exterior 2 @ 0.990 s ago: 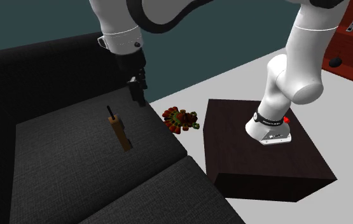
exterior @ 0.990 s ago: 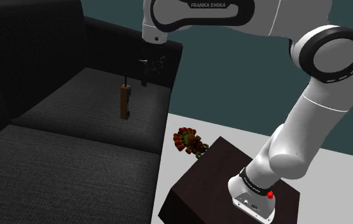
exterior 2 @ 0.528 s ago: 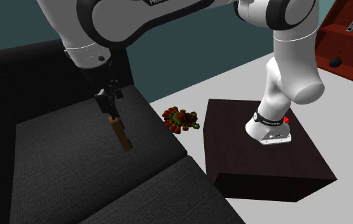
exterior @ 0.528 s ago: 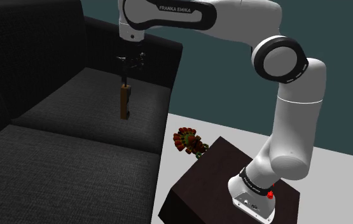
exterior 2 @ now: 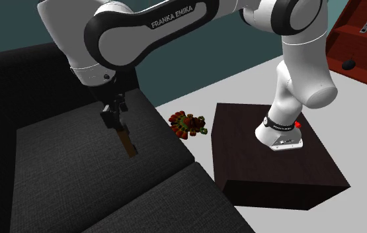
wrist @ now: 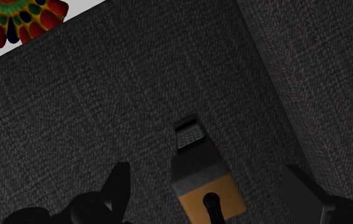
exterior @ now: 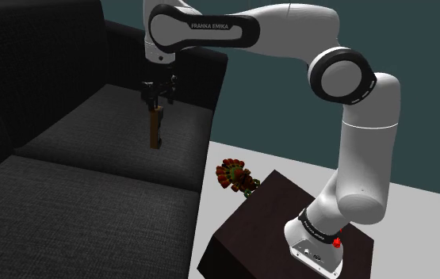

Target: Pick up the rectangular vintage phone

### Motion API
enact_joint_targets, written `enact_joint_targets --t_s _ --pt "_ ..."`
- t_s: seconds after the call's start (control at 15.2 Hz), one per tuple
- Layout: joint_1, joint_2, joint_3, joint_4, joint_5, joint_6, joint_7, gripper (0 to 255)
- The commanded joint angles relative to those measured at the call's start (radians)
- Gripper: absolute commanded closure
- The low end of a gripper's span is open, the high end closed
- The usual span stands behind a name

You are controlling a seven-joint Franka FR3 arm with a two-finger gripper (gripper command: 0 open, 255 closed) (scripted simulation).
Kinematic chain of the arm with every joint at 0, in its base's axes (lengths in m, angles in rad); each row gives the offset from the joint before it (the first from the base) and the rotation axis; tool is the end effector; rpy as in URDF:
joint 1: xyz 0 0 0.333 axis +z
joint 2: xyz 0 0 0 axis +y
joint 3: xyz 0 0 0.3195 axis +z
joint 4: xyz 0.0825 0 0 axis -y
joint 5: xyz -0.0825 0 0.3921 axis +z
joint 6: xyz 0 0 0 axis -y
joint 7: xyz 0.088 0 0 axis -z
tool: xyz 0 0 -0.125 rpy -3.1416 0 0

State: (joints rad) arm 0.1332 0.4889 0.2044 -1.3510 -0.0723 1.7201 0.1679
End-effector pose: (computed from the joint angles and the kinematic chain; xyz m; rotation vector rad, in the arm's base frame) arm 0.6657 0.1989 0.4221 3.1233 0.2603 -0.1771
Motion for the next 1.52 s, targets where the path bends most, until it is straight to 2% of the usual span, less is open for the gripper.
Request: enact_joint_targets --t_s 0.0,0.07,0.66,1.45 --pt "-0.001 -0.001 0.000 -0.008 0.000 0.008 0.000 0" --pt "-0.001 -0.002 0.000 -0.009 0.000 0.008 0.000 255" --pt "-0.001 -0.001 0.000 -0.008 0.000 0.008 0.000 255" --pt "0.009 0.006 0.002 0.164 0.000 -0.157 -0.001 255"
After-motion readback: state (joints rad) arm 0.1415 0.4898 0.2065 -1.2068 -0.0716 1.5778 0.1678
